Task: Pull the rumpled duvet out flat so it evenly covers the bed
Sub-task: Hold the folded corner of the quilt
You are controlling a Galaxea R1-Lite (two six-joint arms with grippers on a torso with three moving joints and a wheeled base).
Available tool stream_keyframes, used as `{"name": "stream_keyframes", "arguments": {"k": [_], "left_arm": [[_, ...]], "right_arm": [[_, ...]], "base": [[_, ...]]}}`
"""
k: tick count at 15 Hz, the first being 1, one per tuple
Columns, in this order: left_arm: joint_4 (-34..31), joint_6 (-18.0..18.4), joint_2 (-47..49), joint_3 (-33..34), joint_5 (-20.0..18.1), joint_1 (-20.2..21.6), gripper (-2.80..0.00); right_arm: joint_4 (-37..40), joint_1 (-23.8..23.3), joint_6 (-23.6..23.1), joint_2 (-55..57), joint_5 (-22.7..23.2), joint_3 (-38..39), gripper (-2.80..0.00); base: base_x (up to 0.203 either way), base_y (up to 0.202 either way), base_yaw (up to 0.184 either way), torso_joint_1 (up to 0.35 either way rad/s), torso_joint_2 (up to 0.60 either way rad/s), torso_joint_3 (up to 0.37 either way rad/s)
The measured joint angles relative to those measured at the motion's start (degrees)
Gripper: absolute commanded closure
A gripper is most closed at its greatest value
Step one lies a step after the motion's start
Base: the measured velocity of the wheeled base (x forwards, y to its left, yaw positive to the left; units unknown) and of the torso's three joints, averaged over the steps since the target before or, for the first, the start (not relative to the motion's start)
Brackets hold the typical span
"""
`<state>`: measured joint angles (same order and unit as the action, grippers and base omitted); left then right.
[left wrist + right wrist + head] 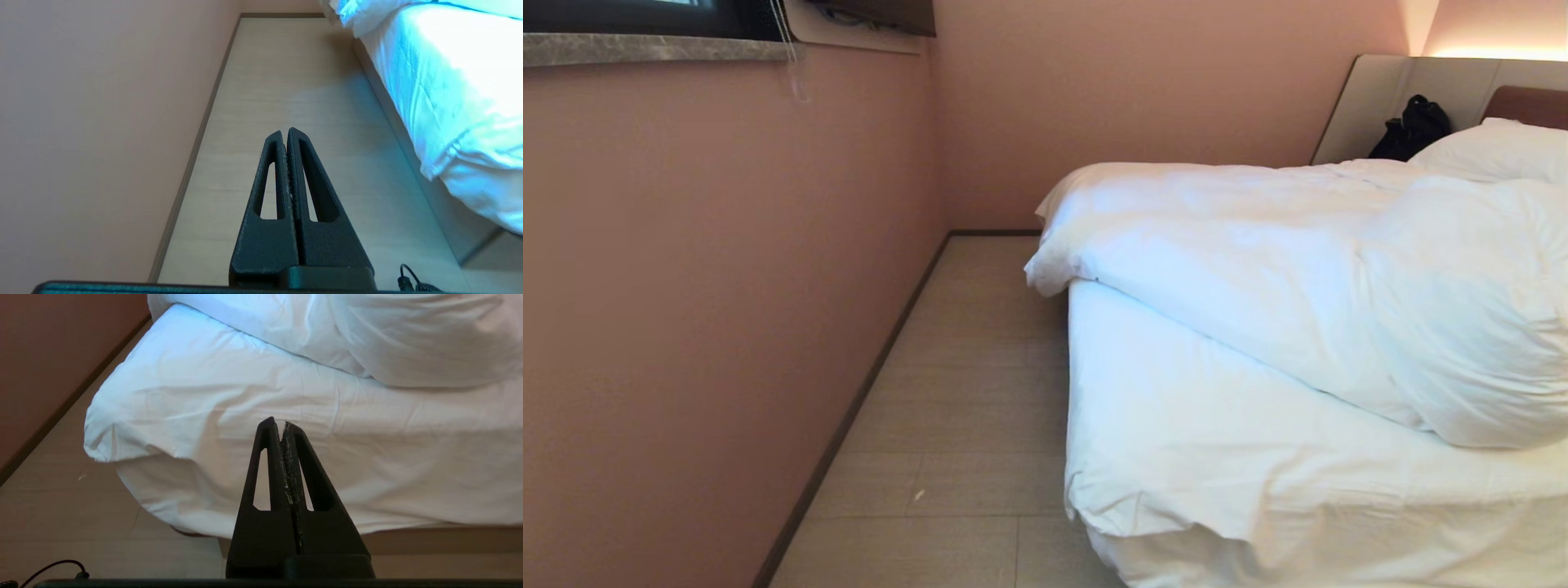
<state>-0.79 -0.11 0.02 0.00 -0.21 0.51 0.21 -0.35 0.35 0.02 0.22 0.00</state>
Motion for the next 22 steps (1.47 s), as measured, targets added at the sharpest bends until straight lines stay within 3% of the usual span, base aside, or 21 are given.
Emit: {"name": "stream_keyframes", "arguments": {"k": [3,22], "left_arm": [[0.0,0.04,0.0,0.0,-0.01,0.0,0.0],[-0.17,0.55,0.0,0.0,-0.06,0.0,0.0]], "right_arm": [[-0.05,0.02,-0.06,0.0,0.02,0.0,0.0],[0.01,0.0,-0.01,0.0,0.04,0.0,0.0]], "base": [[0.155,0.0,0.0,0.008,0.01,0.002],[0.0,0.0,0.0,0.0,0.0,0.0]]}}
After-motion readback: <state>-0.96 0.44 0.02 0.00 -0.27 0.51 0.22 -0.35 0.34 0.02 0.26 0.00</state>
